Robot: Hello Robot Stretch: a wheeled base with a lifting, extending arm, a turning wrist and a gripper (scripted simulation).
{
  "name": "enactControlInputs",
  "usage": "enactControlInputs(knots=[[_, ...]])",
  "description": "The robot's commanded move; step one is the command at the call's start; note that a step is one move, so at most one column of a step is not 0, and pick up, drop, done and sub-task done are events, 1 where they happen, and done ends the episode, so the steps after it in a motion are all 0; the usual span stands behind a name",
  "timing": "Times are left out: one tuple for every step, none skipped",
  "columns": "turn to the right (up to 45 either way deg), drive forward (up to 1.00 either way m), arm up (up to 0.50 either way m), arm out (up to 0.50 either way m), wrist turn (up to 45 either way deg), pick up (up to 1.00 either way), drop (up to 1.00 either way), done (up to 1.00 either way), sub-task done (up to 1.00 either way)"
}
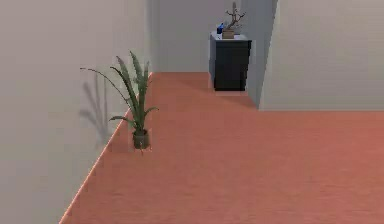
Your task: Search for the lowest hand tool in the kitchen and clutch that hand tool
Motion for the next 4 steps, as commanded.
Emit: enactControlInputs(knots=[[45.0,0.0,0.0,0.0,0.0,0.0,0.0,0.0,0.0],[21.0,0.0,0.0,0.0,0.0,0.0,0.0,0.0,0.0],[0.0,0.05,0.0,0.0,0.0,0.0,0.0,0.0,0.0],[-45.0,0.0,0.0,0.0,0.0,0.0,0.0,0.0,0.0]])
